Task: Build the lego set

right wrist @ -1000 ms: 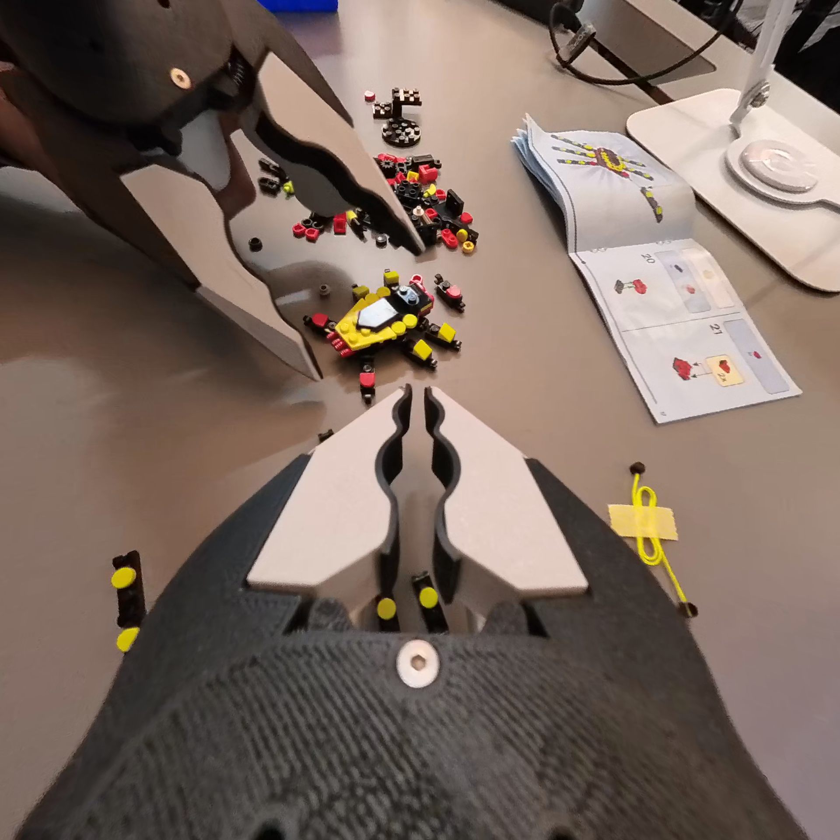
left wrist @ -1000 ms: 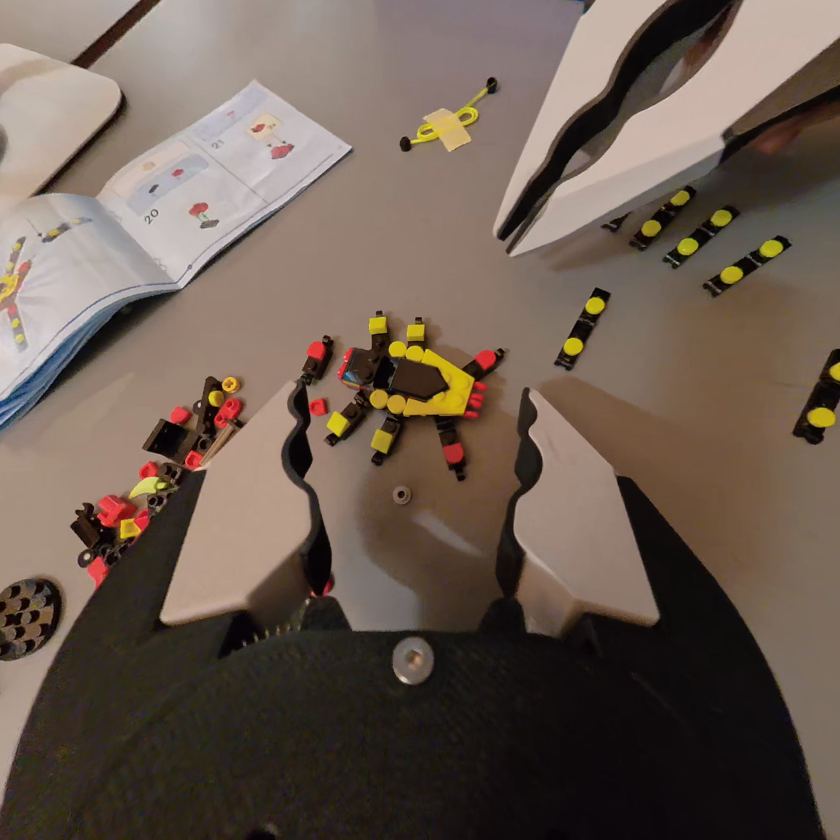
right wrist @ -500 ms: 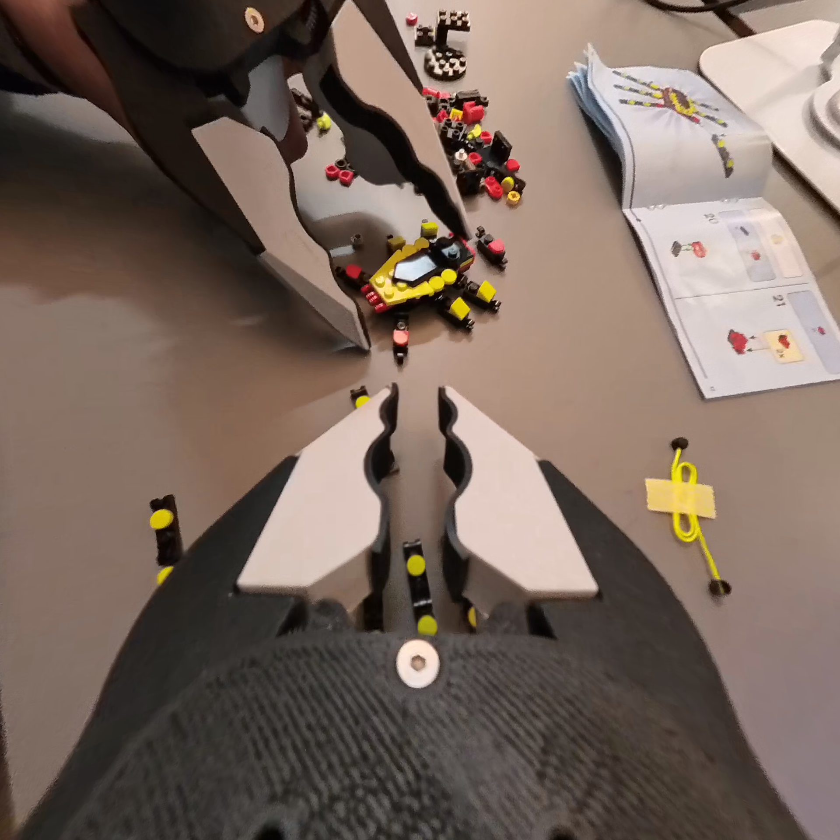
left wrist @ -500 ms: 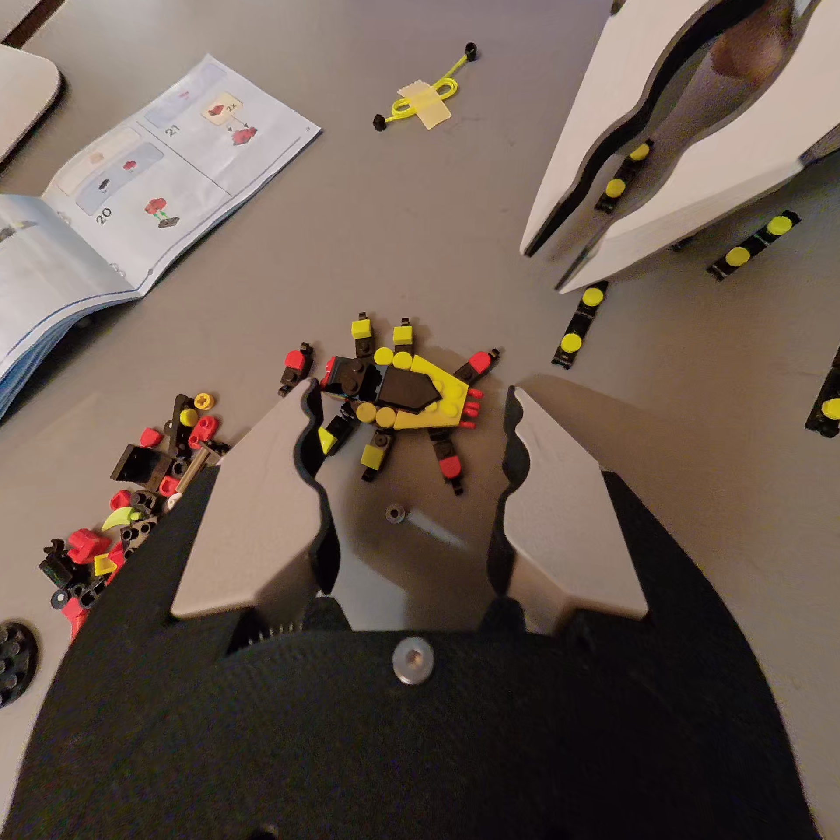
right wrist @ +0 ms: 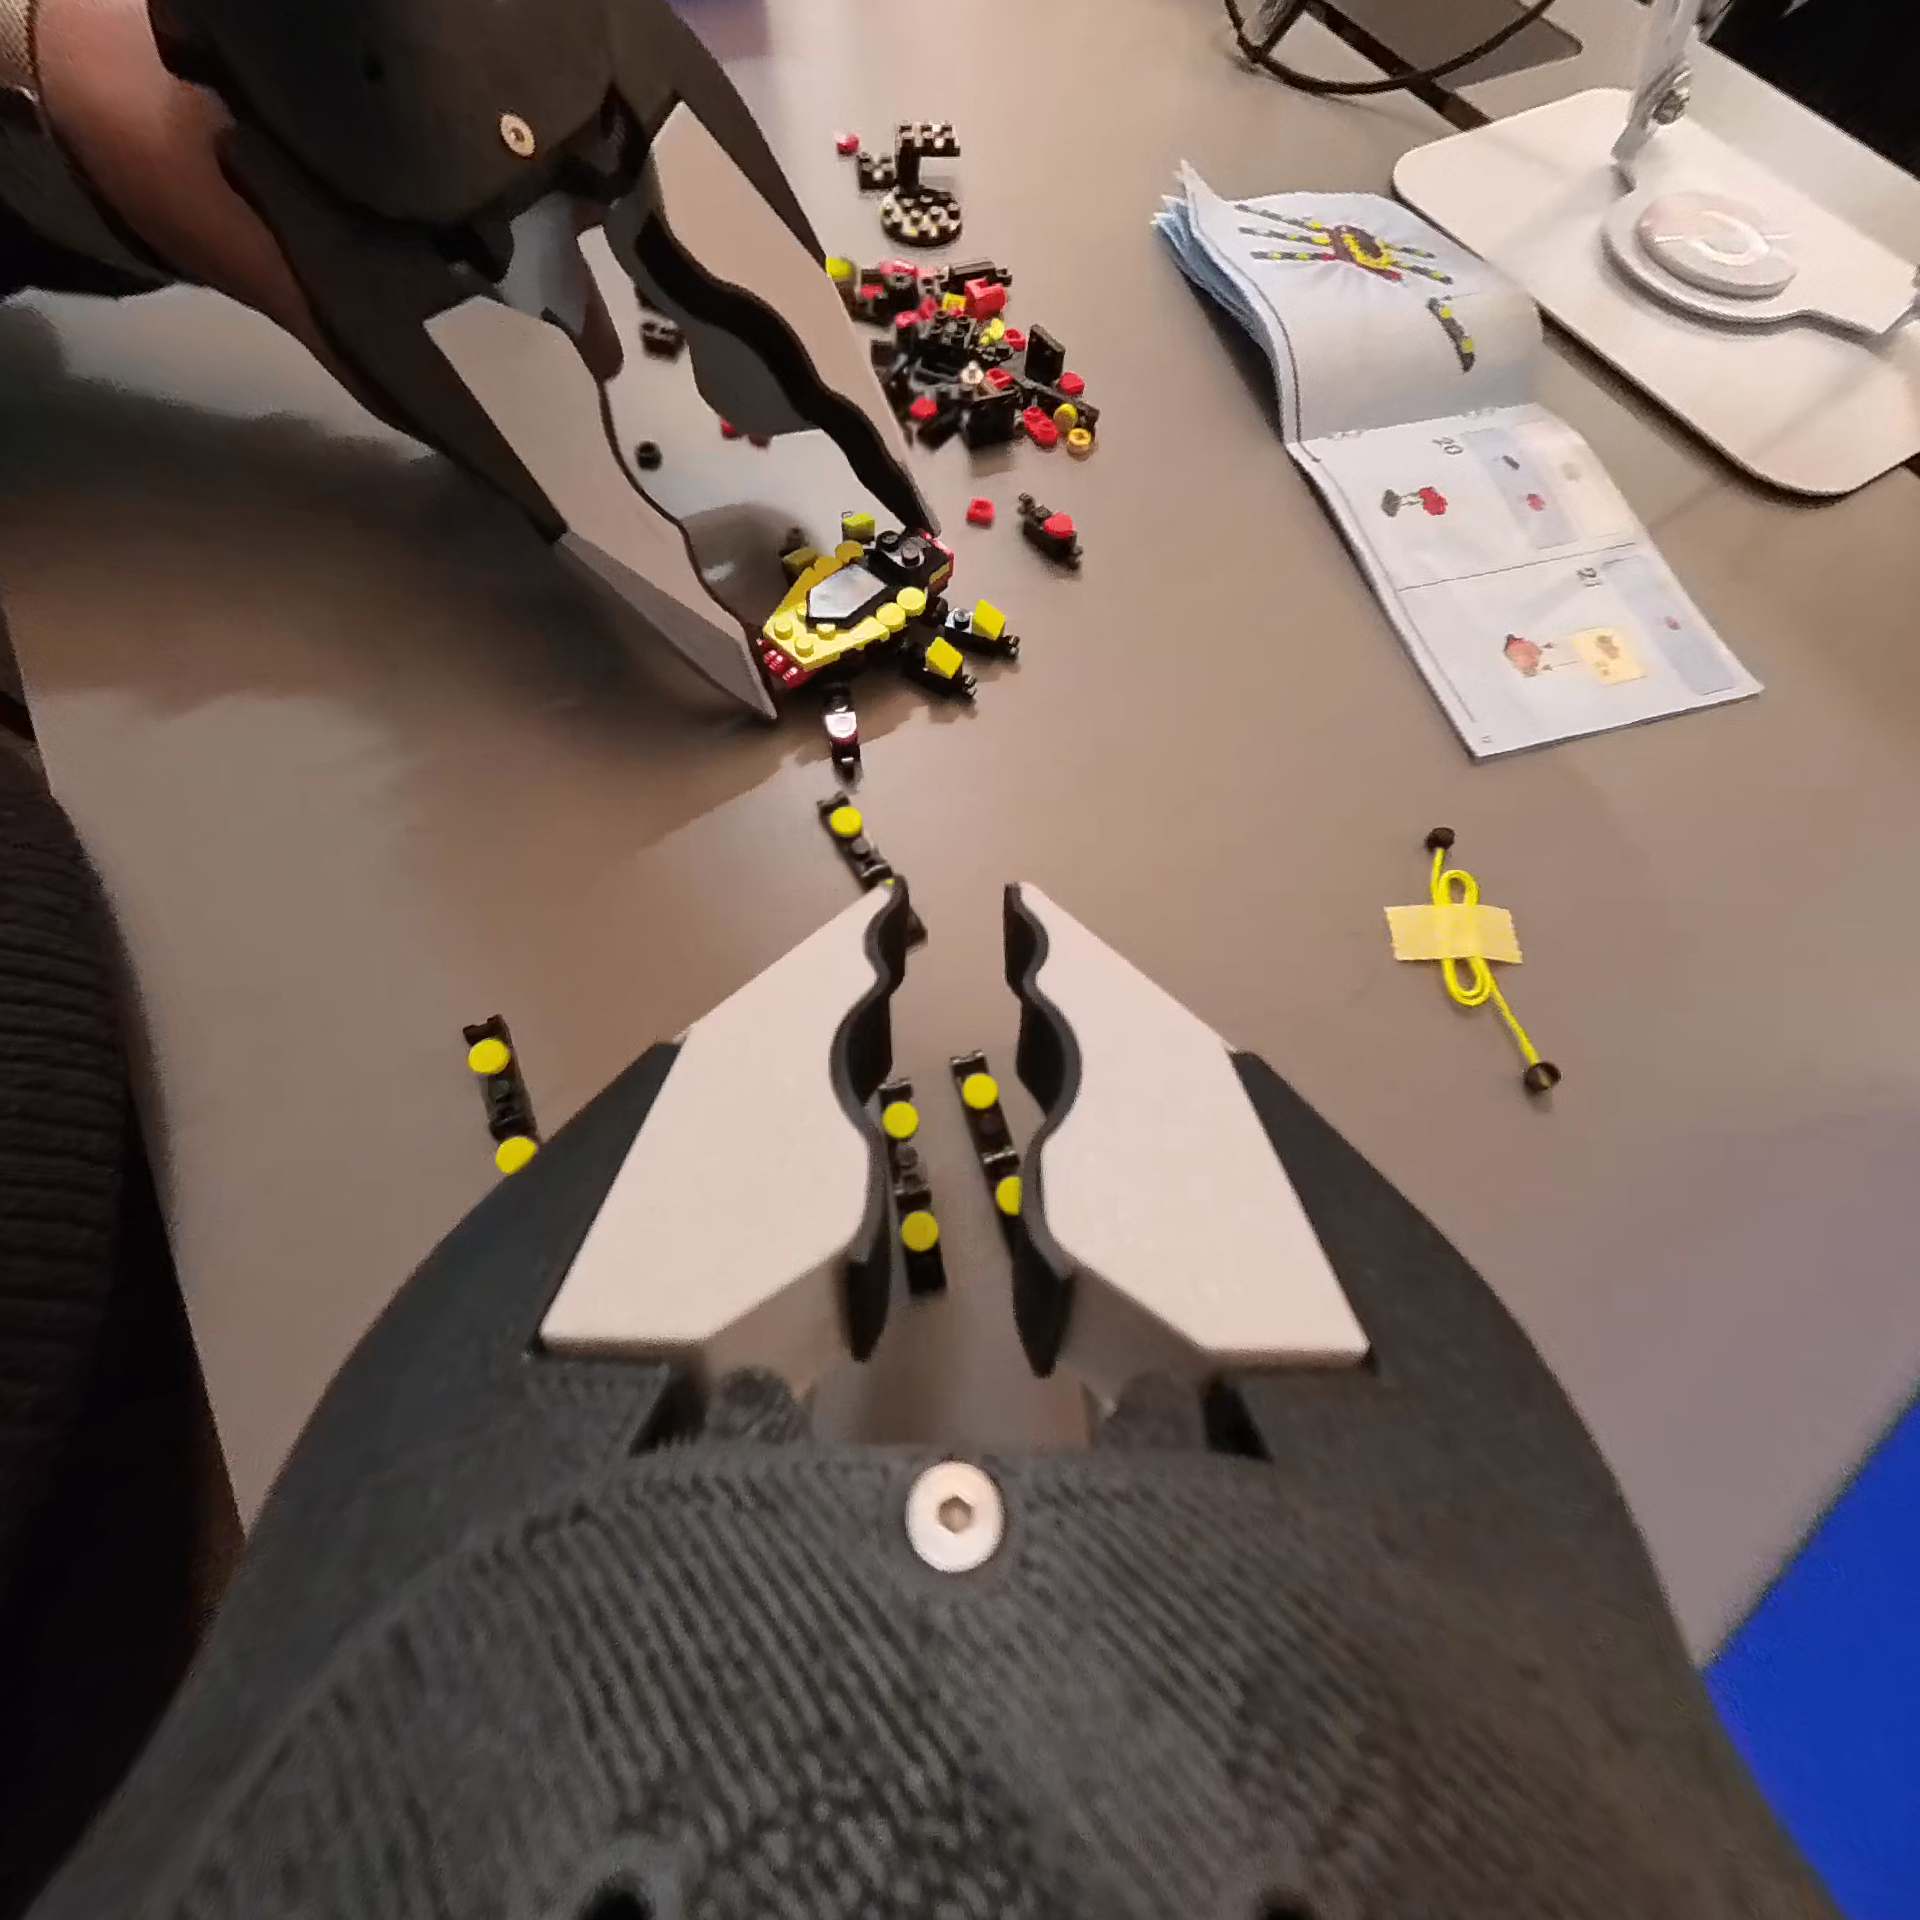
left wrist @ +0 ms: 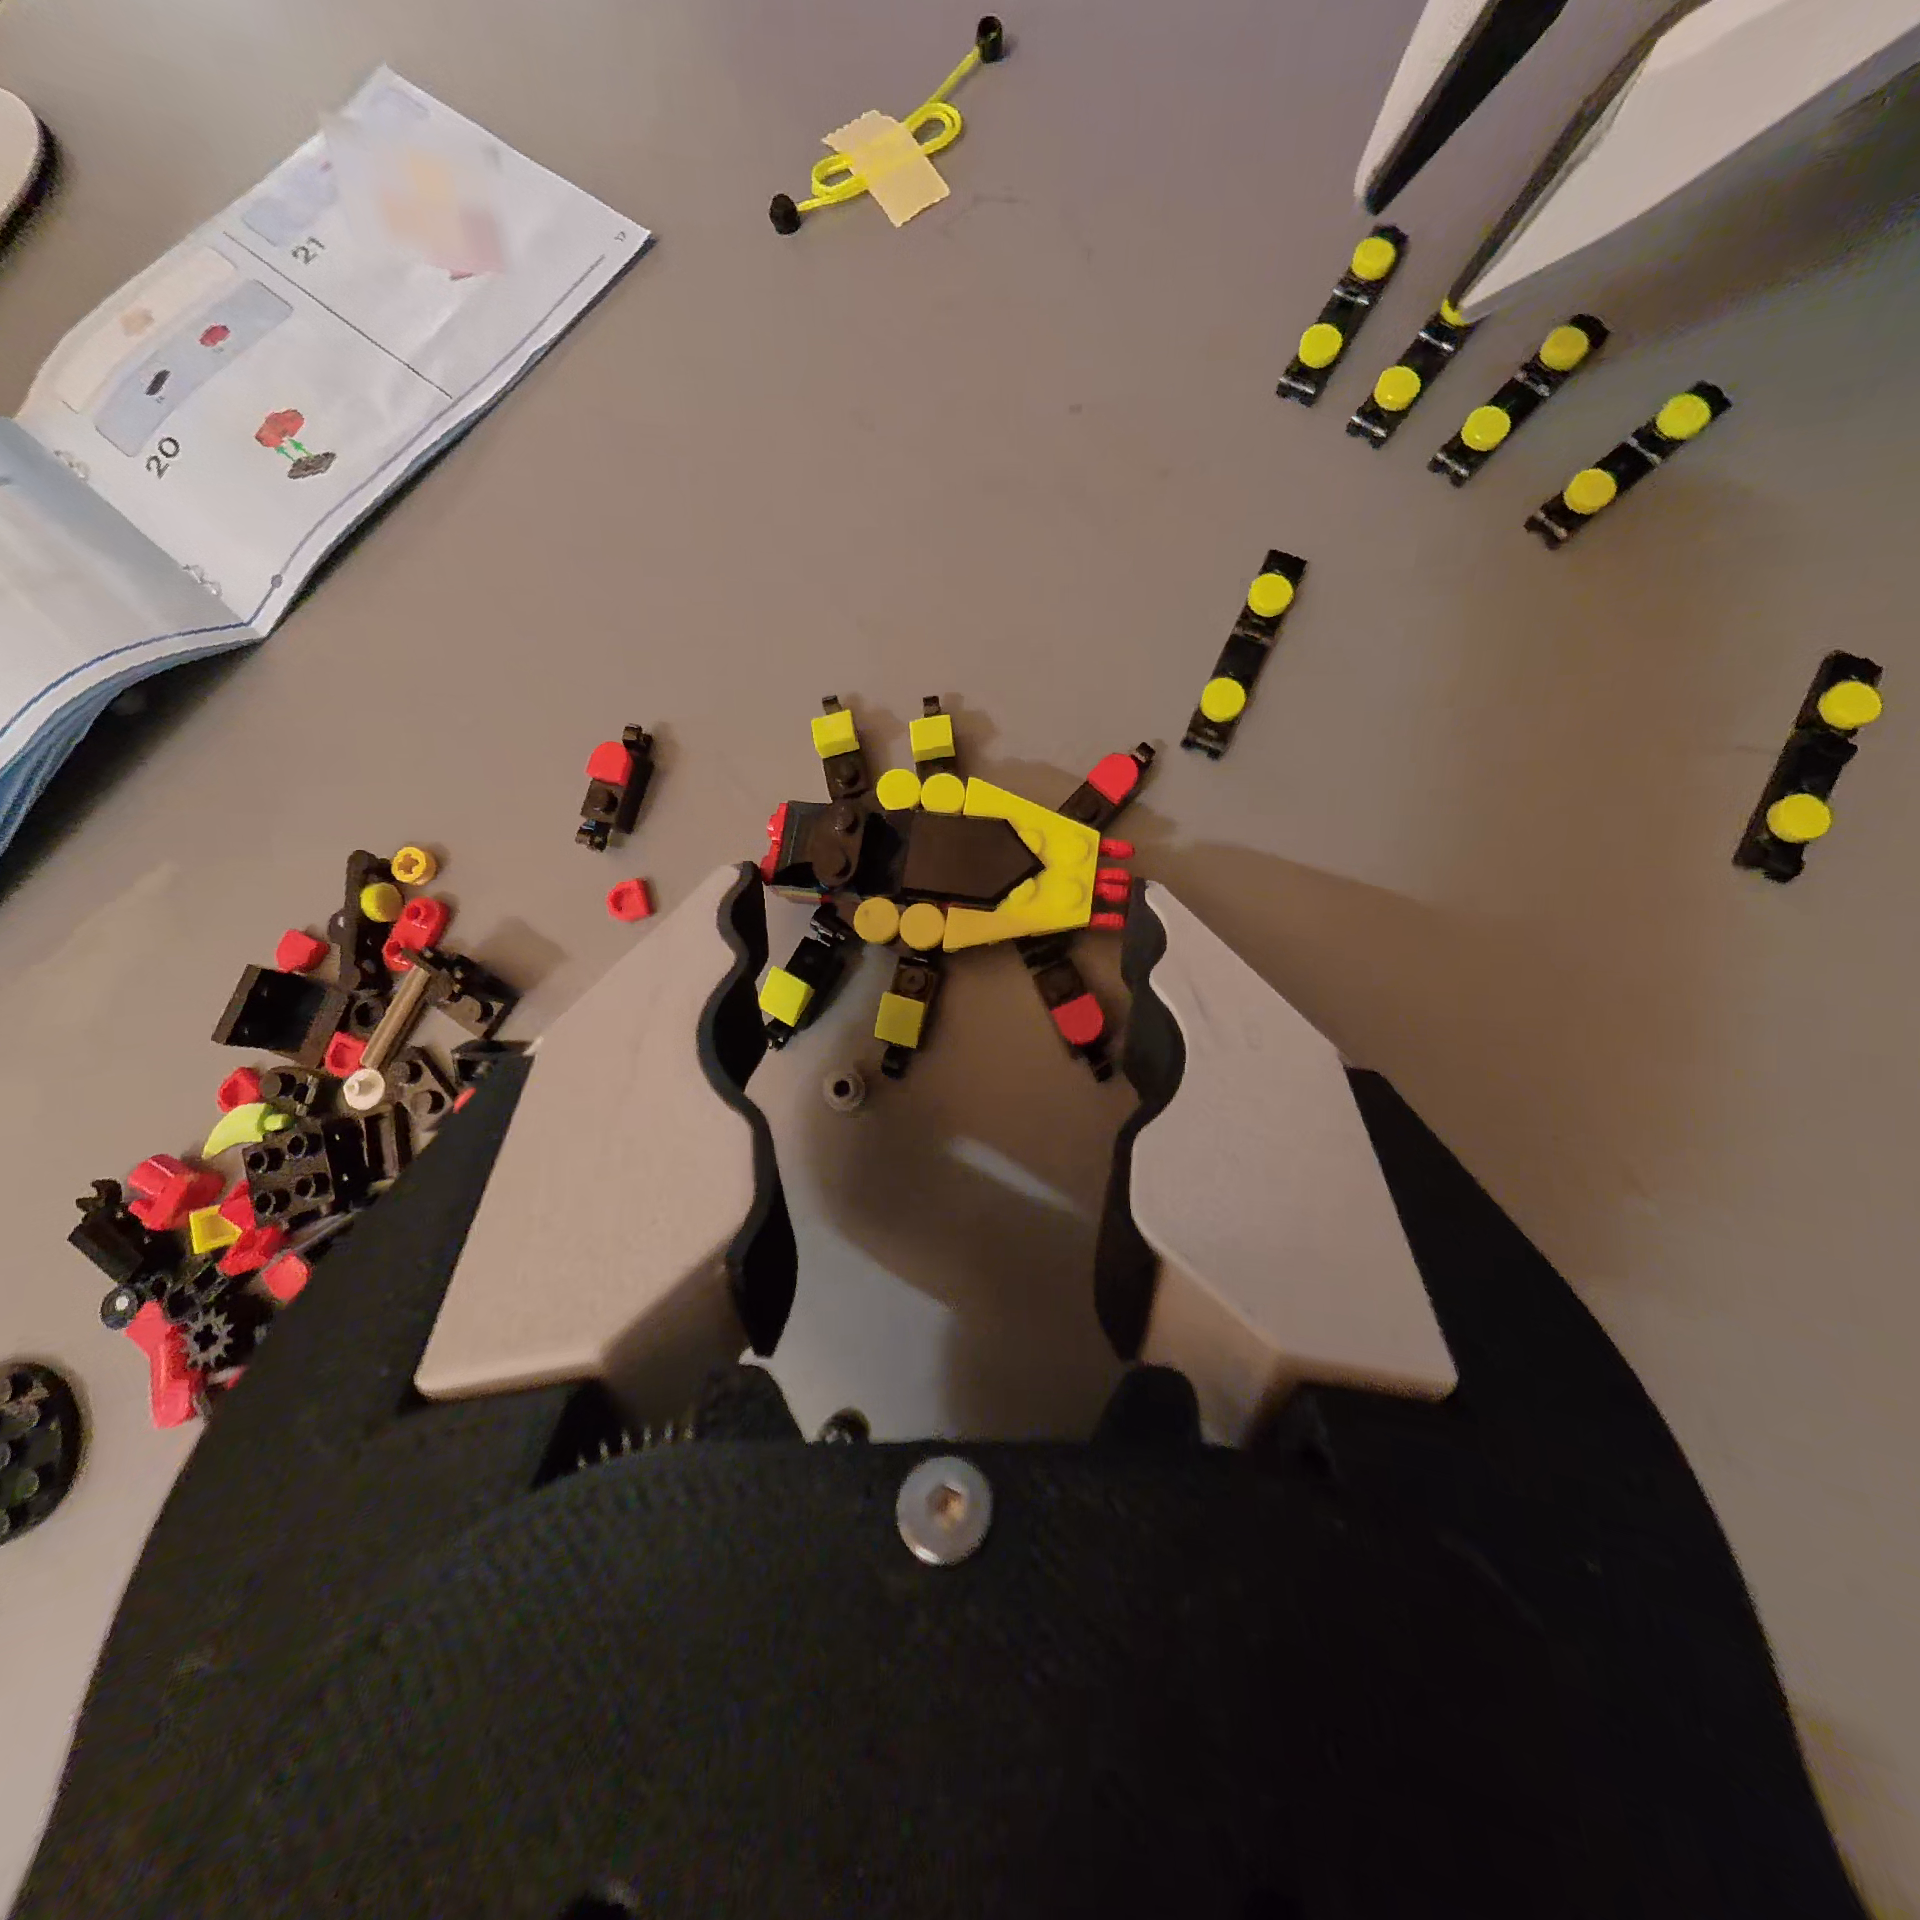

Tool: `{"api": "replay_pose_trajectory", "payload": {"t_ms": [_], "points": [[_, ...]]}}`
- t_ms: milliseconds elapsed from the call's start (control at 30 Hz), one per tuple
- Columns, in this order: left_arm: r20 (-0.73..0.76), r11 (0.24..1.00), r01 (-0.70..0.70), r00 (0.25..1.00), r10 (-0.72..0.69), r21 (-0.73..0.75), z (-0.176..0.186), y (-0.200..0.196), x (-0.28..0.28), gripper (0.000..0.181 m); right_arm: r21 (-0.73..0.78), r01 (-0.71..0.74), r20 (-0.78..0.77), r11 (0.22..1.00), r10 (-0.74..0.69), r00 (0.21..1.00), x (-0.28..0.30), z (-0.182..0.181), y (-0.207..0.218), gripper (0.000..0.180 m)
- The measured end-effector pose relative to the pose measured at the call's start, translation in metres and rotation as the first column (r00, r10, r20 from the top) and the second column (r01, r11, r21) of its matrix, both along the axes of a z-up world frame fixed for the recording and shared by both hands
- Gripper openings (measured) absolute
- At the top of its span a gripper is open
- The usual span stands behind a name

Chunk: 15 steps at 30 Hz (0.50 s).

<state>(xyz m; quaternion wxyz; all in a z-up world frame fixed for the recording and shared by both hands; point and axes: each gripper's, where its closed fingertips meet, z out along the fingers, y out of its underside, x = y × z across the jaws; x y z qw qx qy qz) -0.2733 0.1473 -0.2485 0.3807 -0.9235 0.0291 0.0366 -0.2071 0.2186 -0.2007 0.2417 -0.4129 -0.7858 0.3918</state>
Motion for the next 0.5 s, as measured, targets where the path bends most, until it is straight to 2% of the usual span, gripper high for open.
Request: {"api": "replay_pose_trajectory", "payload": {"t_ms": [33, 500], "points": [[-0.003, 1.0, 0.003, 1.0, -0.003, -0.004, 0.0, -0.002, 0.002, 0.068, 0.009, -0.006, 0.002, 1.0, 0.006, 1.0, 0.001, -0.001, -0.001, 0.017], [-0.015, 1.0, 0.025, 1.0, -0.025, -0.016, 0.0, -0.034, 0.046, 0.068, 0.093, -0.145, 0.058, 0.985, 0.14, 0.988, 0.004, -0.022, -0.029, 0.018]]}}
